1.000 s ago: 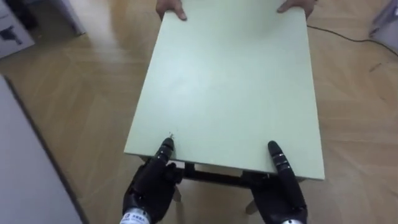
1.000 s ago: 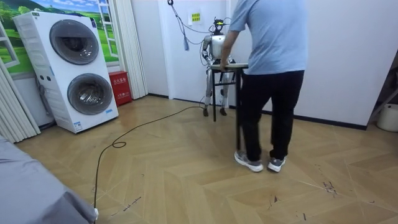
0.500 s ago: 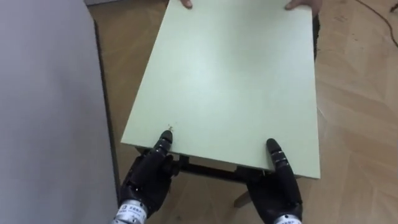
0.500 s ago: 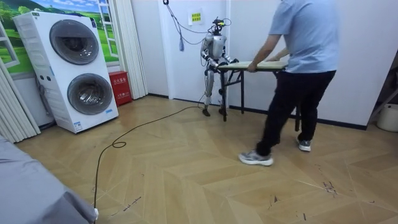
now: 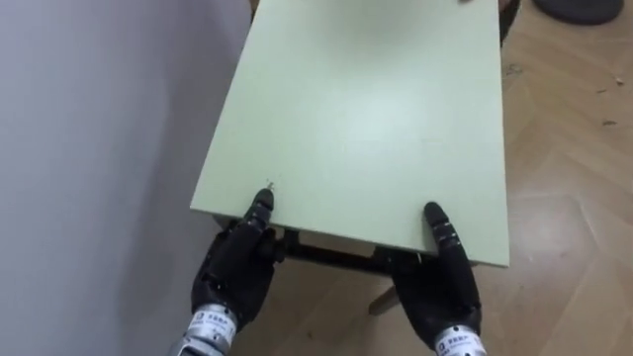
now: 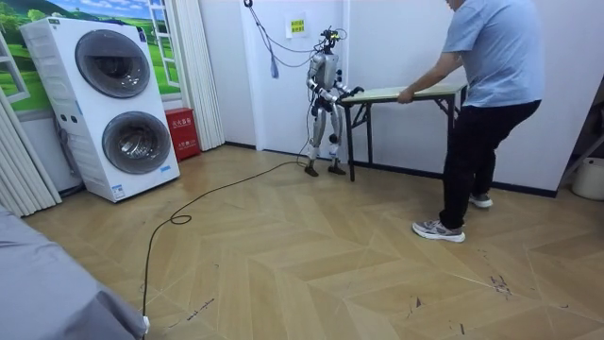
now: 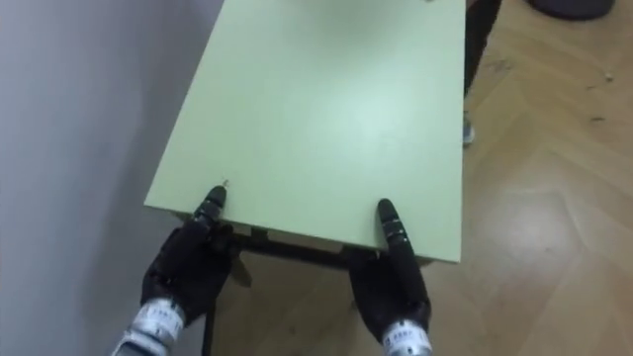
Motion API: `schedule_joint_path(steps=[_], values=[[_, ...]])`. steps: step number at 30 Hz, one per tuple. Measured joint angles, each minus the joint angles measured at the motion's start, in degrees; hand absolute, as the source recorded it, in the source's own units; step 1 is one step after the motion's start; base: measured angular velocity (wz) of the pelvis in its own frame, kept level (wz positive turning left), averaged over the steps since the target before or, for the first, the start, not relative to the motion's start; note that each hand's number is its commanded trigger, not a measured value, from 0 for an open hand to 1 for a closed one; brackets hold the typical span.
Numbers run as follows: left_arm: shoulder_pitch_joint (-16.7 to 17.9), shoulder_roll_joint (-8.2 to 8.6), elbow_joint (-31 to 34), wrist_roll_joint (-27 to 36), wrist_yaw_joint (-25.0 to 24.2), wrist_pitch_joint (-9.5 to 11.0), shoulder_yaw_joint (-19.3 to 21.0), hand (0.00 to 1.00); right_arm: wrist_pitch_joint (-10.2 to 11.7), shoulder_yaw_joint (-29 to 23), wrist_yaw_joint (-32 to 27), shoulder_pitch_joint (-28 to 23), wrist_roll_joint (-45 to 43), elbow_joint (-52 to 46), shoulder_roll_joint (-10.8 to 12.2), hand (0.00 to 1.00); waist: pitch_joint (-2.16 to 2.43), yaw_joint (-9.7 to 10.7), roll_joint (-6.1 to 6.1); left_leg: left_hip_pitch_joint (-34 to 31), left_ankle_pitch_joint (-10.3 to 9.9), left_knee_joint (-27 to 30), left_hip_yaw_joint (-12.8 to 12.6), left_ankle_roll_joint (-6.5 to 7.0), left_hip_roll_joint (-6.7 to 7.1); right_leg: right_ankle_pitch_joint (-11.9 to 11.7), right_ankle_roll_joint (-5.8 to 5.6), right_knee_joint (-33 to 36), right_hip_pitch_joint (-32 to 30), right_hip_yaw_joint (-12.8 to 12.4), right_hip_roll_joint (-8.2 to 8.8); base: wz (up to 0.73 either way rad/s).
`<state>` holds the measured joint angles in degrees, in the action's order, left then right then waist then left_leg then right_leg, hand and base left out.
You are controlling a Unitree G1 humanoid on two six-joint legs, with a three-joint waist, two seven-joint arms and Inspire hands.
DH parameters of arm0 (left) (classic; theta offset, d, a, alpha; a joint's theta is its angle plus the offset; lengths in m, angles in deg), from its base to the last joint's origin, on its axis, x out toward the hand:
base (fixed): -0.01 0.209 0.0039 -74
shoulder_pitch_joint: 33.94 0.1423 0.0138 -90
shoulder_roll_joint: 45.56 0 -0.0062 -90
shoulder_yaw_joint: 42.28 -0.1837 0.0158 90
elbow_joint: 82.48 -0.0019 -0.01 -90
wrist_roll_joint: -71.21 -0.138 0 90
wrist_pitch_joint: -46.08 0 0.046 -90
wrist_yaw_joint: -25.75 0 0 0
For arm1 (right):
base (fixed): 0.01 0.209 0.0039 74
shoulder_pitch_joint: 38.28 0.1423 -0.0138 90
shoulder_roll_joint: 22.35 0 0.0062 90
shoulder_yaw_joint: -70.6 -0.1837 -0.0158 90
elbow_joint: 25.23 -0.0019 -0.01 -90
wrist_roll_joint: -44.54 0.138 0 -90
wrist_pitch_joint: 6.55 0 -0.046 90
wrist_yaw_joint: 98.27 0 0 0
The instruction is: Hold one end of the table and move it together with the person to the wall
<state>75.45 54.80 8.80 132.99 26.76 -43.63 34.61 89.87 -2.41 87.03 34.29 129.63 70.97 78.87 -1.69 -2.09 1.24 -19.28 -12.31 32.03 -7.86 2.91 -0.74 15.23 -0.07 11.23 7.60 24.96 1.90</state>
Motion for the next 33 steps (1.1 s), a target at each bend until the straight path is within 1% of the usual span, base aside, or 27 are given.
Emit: schedule_joint_path(steps=[1,2,3,5,6,7,8,10,11,13,14,15,16,17,18,22,23,25,27,30,33], values=[[0.2,-0.05,-0.1,0.2,0.1,-0.3,0.1,1.0,-0.1,-0.1,-0.4,0.0,-0.4,0.0,0.1,1.0,0.04,-0.1,0.33,0.2,-1.0,0.1,1.0,1.03,0.24,0.5,-0.32,1.3,-0.1,0.4,-0.63,0.46],[-0.4,-0.16,-0.3,0.2,0.7,-1.1,0.1,1.0,-0.2,-0.5,-0.7,-0.4,-0.9,0.1,0.3,1.0,-0.09,1.3,-0.49,1.2,-0.9,-2.5,4.2,2.43,2.12,1.0,-0.71,2.7,-1.2,-0.3,-0.42,0.81],[-0.7,0.25,-0.3,0.0,1.4,-1.4,-0.3,1.0,-0.2,-0.7,-0.7,-0.4,-1.2,0.0,0.2,1.0,0.08,1.7,-1.07,1.6,0.7,-4.8,5.0,3.07,3.29,1.2,-0.81,3.7,-2.8,-4.7,0.12,0.73],[-0.7,0.75,-0.2,0.1,1.9,-1.4,-0.5,1.0,-0.2,-0.9,-1.2,0.1,-1.6,-0.1,0.1,1.0,0.05,1.0,-0.75,2.4,2.1,-7.8,5.3,3.44,3.72,1.3,-0.95,1.6,-5.8,-10.2,-0.04,0.12],[-0.6,0.71,-0.3,0.0,2.2,-1.4,-0.8,1.0,-0.2,-0.8,-1.6,-0.2,-1.6,-0.1,0.1,1.0,0.02,0.5,-0.67,3.2,2.5,-9.0,5.3,3.66,3.9,-0.7,-1.36,-0.1,-7.6,-10.6,0.27,0.15],[-0.6,0.85,-0.3,-0.1,2.4,-1.5,-0.9,1.0,-0.2,-0.8,-1.6,-0.5,-1.6,-0.1,0.1,1.0,-0.05,0.5,-0.43,3.7,2.5,-9.3,5.7,3.73,4.04,-2.4,-0.6,0.4,-8.1,-10.3,0.58,0.28],[-0.1,0.87,-0.3,-0.2,2.6,-1.5,-1.1,1.0,-0.1,-0.7,-1.6,-1.0,-1.7,-0.1,0.1,1.0,0.06,0.2,-0.34,5.0,2.7,-10.6,6.0,3.76,4.47,-2.9,-0.44,1.2,-8.0,-9.4,0.98,0.19],[0.3,0.91,-0.3,-0.2,2.6,-1.4,-1.0,1.0,-0.1,-0.6,-1.8,-0.9,-2.1,-0.1,0.0,1.0,0.0,-0.1,0.07,5.4,2.7,-11.6,5.9,3.89,4.88,-3.1,-0.55,1.5,-7.5,-8.8,1.16,0.09],[0.4,0.89,-0.3,-0.3,2.6,-1.4,-0.9,1.0,0.0,-0.6,-1.8,-0.8,-2.1,-0.1,-0.1,1.0,0.05,-0.2,0.32,5.5,2.9,-12.0,6.1,4.11,5.25,-3.0,-0.66,1.6,-7.5,-8.8,1.51,0.14],[0.4,0.86,-0.5,-0.3,2.6,-1.4,-0.9,1.0,0.1,-0.5,-2.0,-0.8,-2.1,-0.1,-0.1,1.0,0.06,-0.6,0.37,6.1,3.0,-12.7,6.4,4.33,5.62,-2.6,-1.48,2.9,-7.8,-9.1,2.16,0.09],[0.1,0.88,-1.2,-0.2,2.6,-1.4,-0.8,1.0,-0.1,-0.5,-2.7,-0.8,-2.1,-0.1,-0.1,1.0,0.0,-1.0,0.48,7.2,3.0,-13.2,6.9,4.37,5.67,-2.0,-2.44,4.5,-8.6,-10.2,2.6,0.0],[-0.1,0.87,-1.8,-0.1,2.6,-1.4,-0.8,1.0,-0.2,-0.4,-3.1,-0.8,-2.1,-0.1,-0.1,1.0,-0.05,-1.1,0.57,8.0,3.0,-13.8,7.3,4.37,5.72,-1.6,-3.05,4.3,-8.8,-11.9,2.62,0.06],[-0.1,0.86,-1.8,-0.1,2.6,-1.5,-0.8,1.0,-0.2,-0.4,-3.2,-0.8,-2.2,-0.1,-0.1,1.0,-0.06,-1.1,0.58,8.2,3.0,-14.1,7.5,4.37,5.84,-1.8,-2.95,3.4,-9.2,-12.9,2.65,0.17],[-0.1,0.88,-1.9,-0.1,2.6,-1.5,-0.7,1.0,-0.2,-0.6,-3.2,-0.9,-2.3,-0.1,-0.1,1.0,-0.08,-0.7,0.48,8.4,3.0,-14.7,8.2,4.37,6.5,-2.7,-2.48,1.9,-10.5,-15.2,2.99,0.38],[0.0,1.12,-2.5,0.0,2.6,-1.7,-0.7,1.0,-0.3,-0.8,-3.2,-1.3,-2.6,-0.1,-0.5,1.0,-0.1,0.1,0.73,8.9,3.0,-14.8,9.0,4.36,6.93,-2.9,-2.11,2.4,-10.7,-16.2,3.01,0.39],[0.5,1.18,-2.5,-0.1,2.6,-2.9,-0.6,1.0,-0.3,-0.8,-3.2,-1.6,-2.5,-0.1,-1.5,1.0,-0.16,0.7,0.57,10.1,3.0,-15.9,9.5,4.29,7.11,-2.9,-2.11,2.6,-9.0,-16.0,2.82,0.19],[0.5,1.16,-2.5,-0.1,2.7,-2.9,-0.7,1.0,-0.3,-0.8,-3.2,-1.8,-2.3,-0.1,-1.6,1.0,-0.34,0.8,0.29,10.8,3.0,-16.1,9.7,4.29,7.17,-2.9,-2.11,2.4,-8.3,-16.2,2.8,0.09],[0.4,1.14,-2.4,-0.2,2.7,-2.9,-0.7,1.0,-0.3,-0.8,-3.2,-1.9,-2.2,-0.1,-1.5,1.0,-0.44,1.1,-0.02,11.3,3.0,-16.5,9.7,4.29,7.32,-2.9,-2.11,2.2,-7.8,-16.7,2.8,0.07],[0.4,1.12,-2.1,-0.7,2.7,-2.8,-0.6,1.0,-0.3,-0.8,-3.3,-1.9,-2.1,-0.1,-1.0,1.0,-0.73,1.2,-0.79,11.8,3.0,-16.8,9.7,4.3,7.58,-2.9,-2.09,1.1,-6.8,-17.0,2.89,0.05],[0.3,1.22,-2.0,-1.4,2.7,-2.5,-0.6,1.0,-0.3,-0.7,-3.4,-1.8,-1.9,0.0,-0.9,1.0,-0.76,1.3,-1.35,11.8,3.0,-16.8,9.6,4.31,7.65,-3.2,-2.12,0.3,-6.4,-17.0,2.88,0.03],[0.3,1.69,-2.0,-2.1,3.0,-2.5,-0.7,1.0,-0.2,-0.8,-3.6,-1.8,-1.9,0.1,-0.9,1.0,-0.8,1.3,-1.44,11.8,3.0,-16.9,9.5,4.32,7.65,-3.2,-2.11,0.3,-6.4,-17.0,2.88,0.0]])
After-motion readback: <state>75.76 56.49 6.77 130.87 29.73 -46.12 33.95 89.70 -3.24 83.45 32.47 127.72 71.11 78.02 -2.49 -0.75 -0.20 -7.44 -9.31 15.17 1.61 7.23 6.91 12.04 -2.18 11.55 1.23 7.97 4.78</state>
